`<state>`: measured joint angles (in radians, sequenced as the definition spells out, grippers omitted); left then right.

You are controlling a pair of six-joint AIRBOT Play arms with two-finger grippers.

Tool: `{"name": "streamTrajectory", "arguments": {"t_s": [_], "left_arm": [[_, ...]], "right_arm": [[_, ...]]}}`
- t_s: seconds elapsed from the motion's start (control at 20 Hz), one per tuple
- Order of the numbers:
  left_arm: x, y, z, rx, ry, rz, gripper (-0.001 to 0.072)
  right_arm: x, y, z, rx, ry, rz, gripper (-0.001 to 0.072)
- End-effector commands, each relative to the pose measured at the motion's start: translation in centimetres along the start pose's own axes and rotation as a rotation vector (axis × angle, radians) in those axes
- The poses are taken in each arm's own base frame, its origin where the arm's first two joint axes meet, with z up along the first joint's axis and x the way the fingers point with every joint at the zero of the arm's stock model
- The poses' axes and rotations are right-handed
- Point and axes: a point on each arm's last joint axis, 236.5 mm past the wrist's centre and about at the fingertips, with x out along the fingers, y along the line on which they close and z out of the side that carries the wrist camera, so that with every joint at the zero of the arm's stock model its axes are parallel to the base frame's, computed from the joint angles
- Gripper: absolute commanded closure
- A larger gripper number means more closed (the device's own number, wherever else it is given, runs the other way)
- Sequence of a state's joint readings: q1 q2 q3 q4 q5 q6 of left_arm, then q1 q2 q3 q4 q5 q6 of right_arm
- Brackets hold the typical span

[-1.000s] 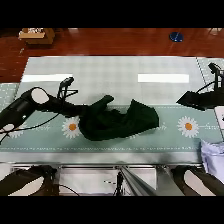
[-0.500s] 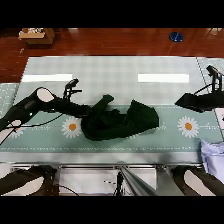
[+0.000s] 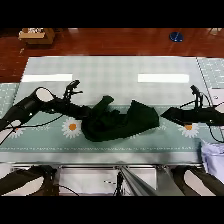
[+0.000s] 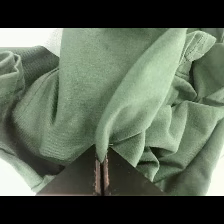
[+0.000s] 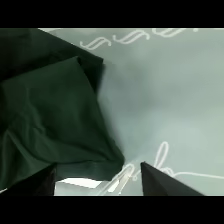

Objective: Fold the shirts.

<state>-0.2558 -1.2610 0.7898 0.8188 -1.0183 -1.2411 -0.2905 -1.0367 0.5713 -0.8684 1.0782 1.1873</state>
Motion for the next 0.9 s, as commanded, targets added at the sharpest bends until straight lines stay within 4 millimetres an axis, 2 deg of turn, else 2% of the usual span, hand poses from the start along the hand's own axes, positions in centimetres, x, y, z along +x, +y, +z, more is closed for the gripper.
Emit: {"name": "streamTrajectory", "arguments": {"t_s": [0.0,0.1,0.2,0.25,0.35,0.4,0.45,0.55,0.6,0.75,0.85], "left_arm": [[0.0,0.0,0.0,0.000,0.001,-0.002,0.0685],[0.0,-0.1,0.0,0.000,0.002,-0.002,0.0685],[0.0,-0.1,0.0,0.000,0.002,-0.002,0.0685],[0.0,0.0,0.0,0.000,0.001,-0.002,0.0685],[-0.3,-0.3,0.4,0.007,-0.010,-0.003,0.0685],[-0.9,-0.7,1.1,0.024,-0.032,-0.005,0.0686],[-1.8,-1.4,2.3,0.055,-0.067,-0.008,0.0686],[-5.6,-3.6,5.7,0.125,-0.191,-0.015,0.0686],[-8.4,-5.1,7.7,0.166,-0.274,-0.017,0.0686],[-18.2,-9.9,11.8,0.330,-0.531,-0.003,0.0686],[-24.7,-13.2,12.5,0.421,-0.686,0.012,0.0686]], "right_arm": [[1.6,-0.3,-0.6,0.060,-0.009,0.038,0.0123],[3.3,-0.1,-1.5,0.070,0.049,0.051,0.0124],[5.6,1.6,-1.8,0.055,0.073,0.091,0.0140],[6.4,2.3,-1.7,0.054,0.067,0.097,0.0217],[7.1,3.0,-1.1,0.028,0.038,0.093,0.0598],[6.7,3.6,-0.7,0.011,0.034,0.103,0.0683],[5.7,4.5,0.0,-0.035,0.024,0.124,0.0683],[2.4,6.9,2.1,-0.121,-0.028,0.176,0.0683],[0.2,7.9,3.5,-0.157,-0.076,0.190,0.0683],[-8.7,11.1,8.4,-0.257,-0.323,0.172,0.0684],[-15.1,14.0,10.1,-0.322,-0.497,0.161,0.0684]]}}
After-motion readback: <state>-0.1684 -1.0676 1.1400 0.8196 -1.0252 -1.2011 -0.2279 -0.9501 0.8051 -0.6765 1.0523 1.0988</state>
